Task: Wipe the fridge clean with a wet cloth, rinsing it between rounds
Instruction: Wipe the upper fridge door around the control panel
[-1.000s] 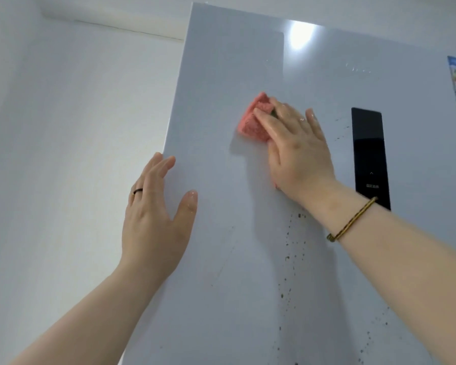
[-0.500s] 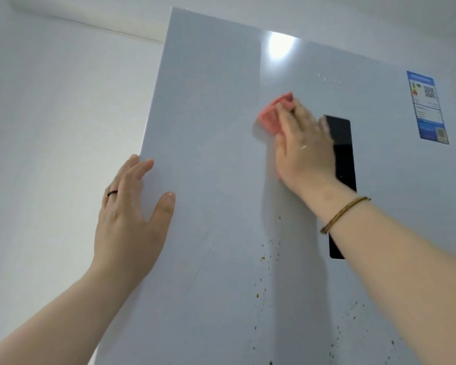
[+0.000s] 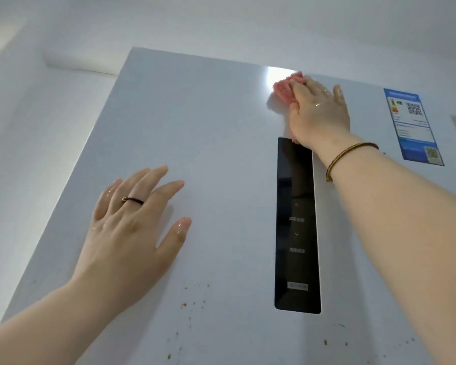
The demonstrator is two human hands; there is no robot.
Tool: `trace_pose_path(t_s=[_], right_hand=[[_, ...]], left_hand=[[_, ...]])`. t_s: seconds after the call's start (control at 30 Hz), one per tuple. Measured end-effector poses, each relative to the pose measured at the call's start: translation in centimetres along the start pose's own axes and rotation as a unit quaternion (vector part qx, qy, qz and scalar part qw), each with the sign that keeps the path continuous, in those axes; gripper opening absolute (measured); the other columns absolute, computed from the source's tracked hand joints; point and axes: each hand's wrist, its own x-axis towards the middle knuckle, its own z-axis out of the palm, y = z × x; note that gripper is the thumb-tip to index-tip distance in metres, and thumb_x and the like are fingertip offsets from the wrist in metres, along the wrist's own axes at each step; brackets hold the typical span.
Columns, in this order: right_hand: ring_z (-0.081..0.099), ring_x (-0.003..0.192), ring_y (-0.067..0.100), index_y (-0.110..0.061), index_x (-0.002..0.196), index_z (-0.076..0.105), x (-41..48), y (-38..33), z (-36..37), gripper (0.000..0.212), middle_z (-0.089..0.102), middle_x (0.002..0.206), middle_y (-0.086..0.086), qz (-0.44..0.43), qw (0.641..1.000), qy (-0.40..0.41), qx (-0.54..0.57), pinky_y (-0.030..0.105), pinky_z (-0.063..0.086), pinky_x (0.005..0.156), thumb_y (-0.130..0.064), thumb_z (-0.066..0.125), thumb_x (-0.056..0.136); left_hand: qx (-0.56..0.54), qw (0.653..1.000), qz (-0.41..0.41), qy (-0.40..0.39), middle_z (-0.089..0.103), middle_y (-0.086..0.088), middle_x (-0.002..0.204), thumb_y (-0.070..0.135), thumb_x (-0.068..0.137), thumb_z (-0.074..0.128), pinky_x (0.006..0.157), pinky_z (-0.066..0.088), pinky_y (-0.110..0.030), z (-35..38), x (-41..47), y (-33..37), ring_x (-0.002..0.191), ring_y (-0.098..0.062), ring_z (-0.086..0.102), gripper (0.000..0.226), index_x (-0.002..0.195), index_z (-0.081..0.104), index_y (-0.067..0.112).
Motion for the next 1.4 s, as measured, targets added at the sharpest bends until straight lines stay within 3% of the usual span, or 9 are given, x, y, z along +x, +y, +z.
trace_pose_path(t_s=[0.1, 0.27, 0.53, 0.63, 0.77, 0.9, 0.97, 1.17, 1.4], right_hand=[[0.008, 0.143, 0.020, -0.019, 0.145, 0.020, 0.0, -0.1, 0.0, 0.047, 0.008, 0.156, 0.003, -0.004, 0.999, 0.003, 0.031, 0.036, -0.005, 0.115, -0.019, 0.024, 0.099], [0.002, 0.143, 0.010, -0.028, 0.147, 0.012, -3.4, -3.5, 1.2, 0.049, 0.000, 0.156, -0.006, -0.334, 0.941, -0.048, 0.003, 0.030, -0.011, 0.113, -0.022, 0.025, 0.099], [0.011, 0.143, 0.018, -0.019, 0.146, 0.020, 4.1, 7.0, -0.7, 0.047, 0.011, 0.156, 0.001, -0.030, 0.999, 0.020, 0.022, 0.034, -0.005, 0.116, -0.017, 0.022, 0.099], [0.010, 0.143, 0.013, -0.022, 0.145, 0.022, 1.8, 5.7, -0.4, 0.046, 0.010, 0.156, -0.003, -0.093, 0.994, 0.027, 0.049, 0.031, -0.007, 0.115, -0.020, 0.025, 0.099], [0.007, 0.142, 0.006, -0.027, 0.145, 0.020, -1.2, 4.6, 0.7, 0.047, 0.008, 0.155, -0.009, -0.252, 0.967, -0.003, 0.030, 0.025, -0.014, 0.111, -0.019, 0.026, 0.099], [0.018, 0.141, 0.019, -0.017, 0.143, 0.029, 1.1, 9.1, -0.6, 0.046, 0.019, 0.154, 0.002, -0.038, 0.997, 0.041, 0.044, 0.037, -0.002, 0.115, -0.013, 0.028, 0.098], [0.019, 0.141, 0.021, -0.015, 0.143, 0.029, -0.1, 9.4, -0.3, 0.045, 0.019, 0.154, 0.004, -0.022, 0.998, 0.048, 0.032, 0.037, -0.002, 0.115, -0.016, 0.029, 0.098], [0.051, 0.120, 0.029, -0.014, 0.129, 0.042, -8.4, 7.6, 1.3, 0.045, 0.051, 0.133, 0.014, -0.336, 0.941, 0.042, -0.021, 0.030, 0.002, 0.109, -0.022, 0.033, 0.086], [0.034, 0.135, 0.028, -0.011, 0.137, 0.041, -8.7, 9.4, 0.5, 0.058, 0.036, 0.146, 0.011, -0.125, 0.991, 0.038, 0.025, 0.020, -0.008, 0.110, -0.031, 0.022, 0.086]], left_hand=[[0.013, 1.000, -0.021, 0.010, 0.049, -0.001, 0.135, 0.055, 0.078, 0.025, 0.101, -0.011, -0.004, 0.6, 0.2, 1.1, 0.124, -0.006, 0.019, 0.064, 0.123, 0.054, 0.020], [0.046, 0.995, -0.080, 0.035, 0.036, 0.016, 0.141, 0.068, 0.062, 0.013, 0.102, -0.007, -0.009, 1.0, 0.3, 2.0, 0.126, 0.003, 0.012, 0.083, 0.128, 0.046, 0.030], [0.079, 0.988, -0.129, -0.001, 0.020, 0.034, 0.135, 0.075, 0.055, 0.011, 0.108, 0.007, -0.020, 0.9, 0.4, 3.1, 0.133, 0.003, 0.012, 0.086, 0.131, 0.035, 0.041], [0.057, 0.989, -0.135, -0.003, 0.018, 0.034, 0.133, 0.075, 0.071, 0.026, 0.109, 0.007, -0.022, 0.7, 0.4, 3.3, 0.135, 0.001, 0.012, 0.073, 0.133, 0.035, 0.037], [0.066, 0.988, -0.142, -0.016, 0.020, 0.026, 0.145, 0.070, 0.061, 0.021, 0.108, 0.003, -0.019, 0.7, 0.3, 3.5, 0.133, 0.005, 0.005, 0.081, 0.134, 0.033, 0.036], [0.068, 0.988, -0.135, -0.028, 0.016, 0.028, 0.143, 0.072, 0.053, 0.008, 0.106, -0.002, -0.016, 0.8, 0.1, 3.1, 0.131, 0.011, 0.000, 0.094, 0.137, 0.030, 0.035], [0.067, 0.988, -0.132, -0.033, 0.014, 0.032, 0.137, 0.073, 0.054, 0.010, 0.107, -0.001, -0.018, 0.7, -0.1, 2.7, 0.133, 0.009, 0.003, 0.094, 0.137, 0.032, 0.034], [0.037, 0.990, -0.132, -0.023, 0.020, 0.016, 0.150, 0.055, 0.082, 0.045, 0.109, -0.001, -0.021, 0.6, 0.0, 3.6, 0.139, -0.002, 0.006, 0.063, 0.137, 0.033, 0.028], [0.019, 0.992, -0.122, -0.014, 0.020, 0.012, 0.151, 0.041, 0.085, 0.049, 0.109, -0.004, -0.020, 0.9, -0.2, 3.4, 0.139, -0.004, 0.006, 0.058, 0.139, 0.033, 0.025]])
